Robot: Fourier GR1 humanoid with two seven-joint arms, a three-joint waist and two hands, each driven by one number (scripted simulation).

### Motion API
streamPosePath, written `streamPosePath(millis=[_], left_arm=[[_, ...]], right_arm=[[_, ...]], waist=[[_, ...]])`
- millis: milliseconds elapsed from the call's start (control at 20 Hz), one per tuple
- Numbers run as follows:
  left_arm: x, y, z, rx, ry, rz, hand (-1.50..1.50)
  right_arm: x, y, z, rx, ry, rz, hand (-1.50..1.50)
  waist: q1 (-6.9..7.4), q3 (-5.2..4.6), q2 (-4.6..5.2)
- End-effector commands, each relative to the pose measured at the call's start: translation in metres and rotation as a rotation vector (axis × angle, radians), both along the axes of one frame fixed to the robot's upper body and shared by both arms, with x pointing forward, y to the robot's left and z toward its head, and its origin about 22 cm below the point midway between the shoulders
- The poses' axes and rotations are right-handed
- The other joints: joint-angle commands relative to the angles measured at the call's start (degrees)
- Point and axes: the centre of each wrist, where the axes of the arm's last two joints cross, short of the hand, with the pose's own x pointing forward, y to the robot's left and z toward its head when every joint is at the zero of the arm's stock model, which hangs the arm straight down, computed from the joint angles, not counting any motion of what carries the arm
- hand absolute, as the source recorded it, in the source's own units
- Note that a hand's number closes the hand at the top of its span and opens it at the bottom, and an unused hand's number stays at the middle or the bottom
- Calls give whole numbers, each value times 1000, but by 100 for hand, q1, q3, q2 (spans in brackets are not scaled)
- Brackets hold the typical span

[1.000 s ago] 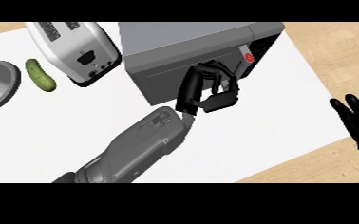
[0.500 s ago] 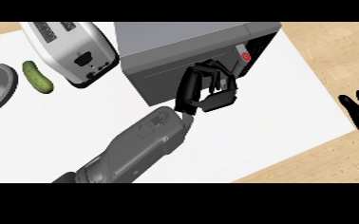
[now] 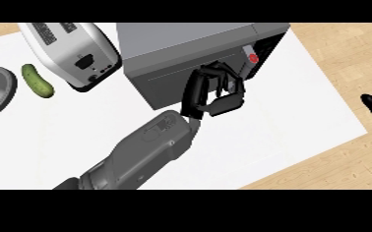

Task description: Pick up the milk, place it into the microwave and close the microwave

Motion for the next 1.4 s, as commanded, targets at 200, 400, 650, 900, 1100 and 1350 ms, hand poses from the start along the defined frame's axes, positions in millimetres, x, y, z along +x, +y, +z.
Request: streamPosePath(millis=[200, 400, 650, 900, 1100, 1350], left_arm=[[21, 3, 9, 10, -11, 31, 150], [22, 2, 11, -5, -11, 39, 150], [24, 2, 12, -13, -18, 51, 150], [23, 3, 8, -14, -22, 49, 150], [21, 2, 5, -3, -31, 44, 150], [22, 1, 8, -28, -15, 37, 150]], right_arm=[[2, -4, 7, 8, 2, -3, -150], [3, -7, 14, -16, 2, -1, -150], [4, -9, 16, 10, 0, -7, -150], [5, -7, 24, 2, -13, 60, -150], [7, -6, 24, -6, 4, 109, -150], [8, -6, 26, -10, 17, 128, -150]], waist=[[-77, 0, 109], [-79, -5, 88], [-107, 2, 103], [-116, 5, 120], [-56, 13, 118], [-102, 6, 127]])
